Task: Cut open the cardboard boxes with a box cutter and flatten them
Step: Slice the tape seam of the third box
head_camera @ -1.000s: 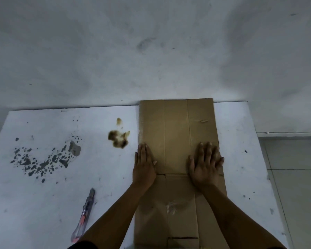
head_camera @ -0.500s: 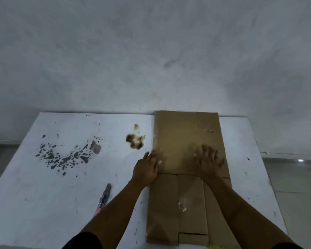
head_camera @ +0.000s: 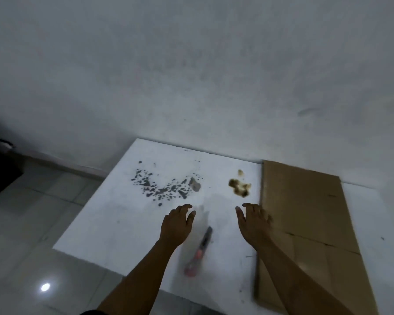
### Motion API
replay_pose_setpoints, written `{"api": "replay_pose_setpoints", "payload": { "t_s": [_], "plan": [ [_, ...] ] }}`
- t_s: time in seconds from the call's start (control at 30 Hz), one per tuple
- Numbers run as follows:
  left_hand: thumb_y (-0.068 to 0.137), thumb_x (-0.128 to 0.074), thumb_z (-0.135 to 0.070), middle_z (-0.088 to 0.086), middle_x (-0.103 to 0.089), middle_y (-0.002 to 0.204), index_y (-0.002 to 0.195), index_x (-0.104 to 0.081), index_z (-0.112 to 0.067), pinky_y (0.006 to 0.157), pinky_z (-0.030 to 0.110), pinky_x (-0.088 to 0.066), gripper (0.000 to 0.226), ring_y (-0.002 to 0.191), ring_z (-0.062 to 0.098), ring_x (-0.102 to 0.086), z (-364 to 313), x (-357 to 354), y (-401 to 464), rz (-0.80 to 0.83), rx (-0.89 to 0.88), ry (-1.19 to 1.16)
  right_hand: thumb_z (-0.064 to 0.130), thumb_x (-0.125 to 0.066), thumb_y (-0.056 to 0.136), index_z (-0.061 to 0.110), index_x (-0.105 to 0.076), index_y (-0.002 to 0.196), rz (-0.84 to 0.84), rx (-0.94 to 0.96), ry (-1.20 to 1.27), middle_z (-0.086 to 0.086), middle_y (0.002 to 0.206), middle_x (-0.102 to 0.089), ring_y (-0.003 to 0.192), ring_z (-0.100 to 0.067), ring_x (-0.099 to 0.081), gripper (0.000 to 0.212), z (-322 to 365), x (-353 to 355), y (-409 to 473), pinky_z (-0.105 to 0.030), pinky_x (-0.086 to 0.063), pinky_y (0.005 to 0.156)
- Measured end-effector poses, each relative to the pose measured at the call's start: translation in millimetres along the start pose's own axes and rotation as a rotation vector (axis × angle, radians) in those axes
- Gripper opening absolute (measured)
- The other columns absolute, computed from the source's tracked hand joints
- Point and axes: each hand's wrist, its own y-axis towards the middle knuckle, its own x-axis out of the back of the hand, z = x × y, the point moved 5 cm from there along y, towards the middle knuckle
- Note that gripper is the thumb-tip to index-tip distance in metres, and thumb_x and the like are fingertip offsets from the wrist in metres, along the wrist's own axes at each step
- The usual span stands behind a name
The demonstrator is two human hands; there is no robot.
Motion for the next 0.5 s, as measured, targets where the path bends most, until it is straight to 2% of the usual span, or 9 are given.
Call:
{"api": "replay_pose_setpoints", "payload": {
  "t_s": [0.07,0.17,0.33,0.5],
  "plan": [
    [0.095,-0.025,-0.062,0.0,-0.068,0.118,0.128,-0.06,-0.022,0.086,0.037,-0.049,0.062,0.105,0.024,-0.064,41,29,-15,-0.024,0.045,-0.032,0.055,-0.038,0.095,0.017,-0.07,0.106,-0.017,0.035,0.019,-0.007,0.105,-0.069,0.1,-0.035,-0.065,0.051,45,-22,-19,-0.055,-0.049,0.085],
    [0.101,-0.039,-0.051,0.001,-0.067,0.12,0.129,-0.059,-0.021,0.089,0.037,-0.049,0.045,0.108,0.023,-0.063,96,71,-37,-0.054,0.1,-0.046,0.045,-0.054,0.098,0.017,-0.068,0.115,0.018,0.075,0.069,-0.007,0.115,-0.066,0.113,-0.033,-0.059,0.036,113,-53,-41,-0.053,-0.043,0.094],
    [0.102,-0.04,-0.049,-0.003,-0.064,0.126,0.13,-0.057,-0.025,0.096,0.036,-0.046,0.041,0.113,0.019,-0.06,180,135,-64,-0.065,0.219,-0.092,0.052,-0.039,0.102,0.023,-0.058,0.128,0.206,0.184,0.123,-0.002,0.131,-0.056,0.125,-0.026,-0.048,0.043,227,-97,-67,-0.044,-0.037,0.1],
    [0.102,-0.037,-0.053,-0.005,-0.064,0.122,0.129,-0.056,-0.027,0.095,0.038,-0.045,0.042,0.109,0.018,-0.06,257,171,-79,-0.086,0.364,-0.125,0.052,-0.037,0.102,0.024,-0.059,0.122,0.292,0.262,0.191,0.001,0.127,-0.057,0.12,-0.024,-0.05,0.041,312,-136,-74,-0.042,-0.037,0.098]
  ]
}}
